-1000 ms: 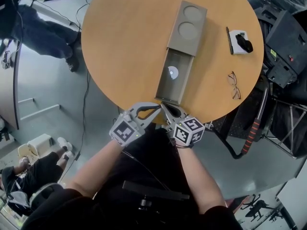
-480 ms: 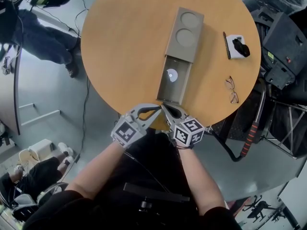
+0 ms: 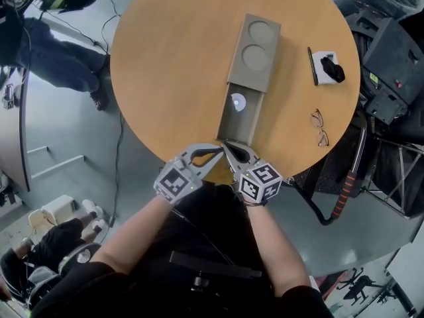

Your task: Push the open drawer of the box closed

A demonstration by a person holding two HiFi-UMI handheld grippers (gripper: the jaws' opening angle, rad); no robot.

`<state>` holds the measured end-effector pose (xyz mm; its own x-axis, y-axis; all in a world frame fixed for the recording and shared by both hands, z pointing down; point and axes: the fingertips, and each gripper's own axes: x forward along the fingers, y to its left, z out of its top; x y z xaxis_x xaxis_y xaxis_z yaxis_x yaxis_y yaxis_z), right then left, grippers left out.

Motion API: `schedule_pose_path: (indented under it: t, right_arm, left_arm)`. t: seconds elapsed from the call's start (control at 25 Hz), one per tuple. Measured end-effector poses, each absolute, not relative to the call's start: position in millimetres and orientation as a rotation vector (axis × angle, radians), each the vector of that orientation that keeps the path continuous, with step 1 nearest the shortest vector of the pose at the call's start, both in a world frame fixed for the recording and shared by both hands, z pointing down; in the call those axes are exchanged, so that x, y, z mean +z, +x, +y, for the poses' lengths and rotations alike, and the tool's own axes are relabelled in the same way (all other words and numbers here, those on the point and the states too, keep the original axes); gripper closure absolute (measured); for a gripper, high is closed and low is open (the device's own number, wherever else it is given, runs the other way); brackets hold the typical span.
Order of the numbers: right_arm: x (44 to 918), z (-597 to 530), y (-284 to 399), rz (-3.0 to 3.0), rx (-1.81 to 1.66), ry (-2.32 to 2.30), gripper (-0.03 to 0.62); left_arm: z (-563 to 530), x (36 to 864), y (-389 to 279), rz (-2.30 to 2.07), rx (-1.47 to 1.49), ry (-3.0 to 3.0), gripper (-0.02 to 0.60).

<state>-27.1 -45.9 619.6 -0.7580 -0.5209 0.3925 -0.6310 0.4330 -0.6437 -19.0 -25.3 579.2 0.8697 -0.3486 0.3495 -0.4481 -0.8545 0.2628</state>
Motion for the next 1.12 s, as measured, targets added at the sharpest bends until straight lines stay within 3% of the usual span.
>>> schedule_pose_path:
  t: [1.12]
  right_arm:
    - [648.6, -60.5, -24.4, -2.466, 1.333, 1.023, 0.588]
  left_arm:
    - [-53.6, 599.8, -18.7, -0.582, 0.443, 2.685, 0.551]
